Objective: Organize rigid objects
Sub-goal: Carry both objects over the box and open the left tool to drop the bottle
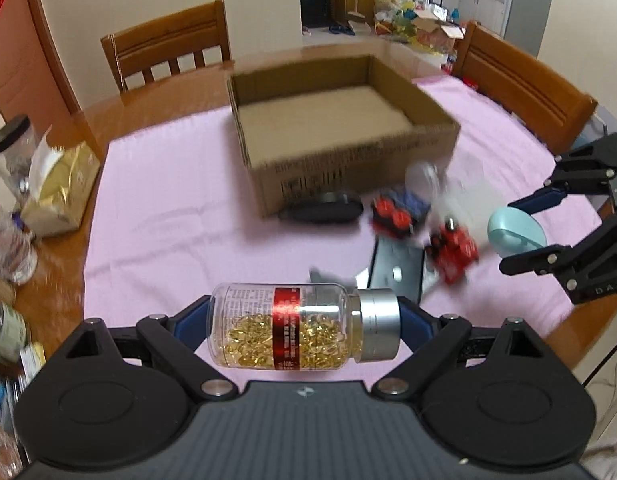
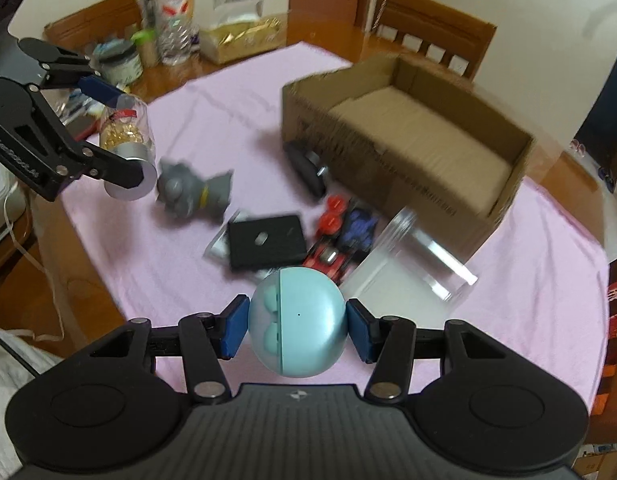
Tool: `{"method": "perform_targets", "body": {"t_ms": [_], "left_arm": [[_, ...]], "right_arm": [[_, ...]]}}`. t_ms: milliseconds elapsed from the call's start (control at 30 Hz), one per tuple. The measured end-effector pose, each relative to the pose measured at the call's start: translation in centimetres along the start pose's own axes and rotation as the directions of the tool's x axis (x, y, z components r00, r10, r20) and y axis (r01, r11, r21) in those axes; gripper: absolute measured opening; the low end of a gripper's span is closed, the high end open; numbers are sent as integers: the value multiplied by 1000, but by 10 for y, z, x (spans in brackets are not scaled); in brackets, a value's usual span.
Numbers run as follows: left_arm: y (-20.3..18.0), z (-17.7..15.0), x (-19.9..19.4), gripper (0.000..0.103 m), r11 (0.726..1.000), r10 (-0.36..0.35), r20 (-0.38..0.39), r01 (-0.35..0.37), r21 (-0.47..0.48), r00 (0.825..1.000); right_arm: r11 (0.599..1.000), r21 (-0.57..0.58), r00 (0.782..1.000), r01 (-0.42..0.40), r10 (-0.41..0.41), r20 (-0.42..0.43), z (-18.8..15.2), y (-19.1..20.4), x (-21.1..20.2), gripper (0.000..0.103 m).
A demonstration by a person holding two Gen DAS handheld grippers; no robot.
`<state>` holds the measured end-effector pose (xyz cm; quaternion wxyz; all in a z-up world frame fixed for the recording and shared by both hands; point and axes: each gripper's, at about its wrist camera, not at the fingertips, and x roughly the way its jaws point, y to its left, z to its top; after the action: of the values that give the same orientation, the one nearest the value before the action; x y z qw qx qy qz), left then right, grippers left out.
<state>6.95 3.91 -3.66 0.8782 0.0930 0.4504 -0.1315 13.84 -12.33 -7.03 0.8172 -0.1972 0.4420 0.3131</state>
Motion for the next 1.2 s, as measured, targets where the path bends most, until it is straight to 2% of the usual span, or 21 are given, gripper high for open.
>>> {"method": "perform_targets", "body": {"t_ms": [367,733,1067,1200], "left_arm": [[16,87,23,93,999,-27,74,24,33,997],[34,171,82,93,994,-53,116,41,103,992],[35,213,148,93,991,-65,118,50,124,991],[41,224,164,94,997,-43,152,32,71,987]], "right_arm": [[997,38,995,67,-70,78,59,-44,-5,58],[990,86,989,112,-119,87,111,-74,19,58],[980,136,986,144,-154,62,135,-99,43,58],[973,180,986,146,-157,52,140,-109,53,58]]}}
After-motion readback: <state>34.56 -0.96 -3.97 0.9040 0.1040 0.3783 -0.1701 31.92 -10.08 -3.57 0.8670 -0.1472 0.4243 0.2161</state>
